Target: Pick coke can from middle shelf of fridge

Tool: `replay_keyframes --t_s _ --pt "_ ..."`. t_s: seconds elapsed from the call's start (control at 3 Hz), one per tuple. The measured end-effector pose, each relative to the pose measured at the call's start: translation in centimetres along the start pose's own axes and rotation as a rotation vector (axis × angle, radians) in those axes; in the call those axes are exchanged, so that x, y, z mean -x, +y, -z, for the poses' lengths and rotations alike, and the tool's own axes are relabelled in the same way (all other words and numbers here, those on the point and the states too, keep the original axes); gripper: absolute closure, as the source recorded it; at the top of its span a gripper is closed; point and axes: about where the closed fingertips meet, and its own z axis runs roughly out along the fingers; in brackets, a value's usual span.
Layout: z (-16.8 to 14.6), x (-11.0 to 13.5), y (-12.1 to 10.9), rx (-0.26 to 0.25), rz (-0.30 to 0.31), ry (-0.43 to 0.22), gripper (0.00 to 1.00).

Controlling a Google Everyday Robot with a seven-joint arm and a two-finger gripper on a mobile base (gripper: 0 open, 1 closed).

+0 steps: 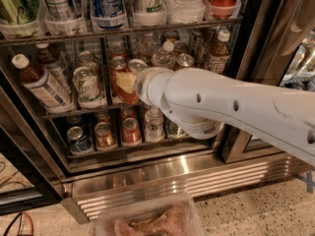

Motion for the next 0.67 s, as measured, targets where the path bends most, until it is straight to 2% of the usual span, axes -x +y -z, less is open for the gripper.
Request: replay_keyframes --t_s 0.33,0.67 --pt "0.49 -1.17 0.83 0.065 -0.031 0.056 1.0" --pt "0.5 -1.17 0.83 0.065 -0.031 0.057 1.0"
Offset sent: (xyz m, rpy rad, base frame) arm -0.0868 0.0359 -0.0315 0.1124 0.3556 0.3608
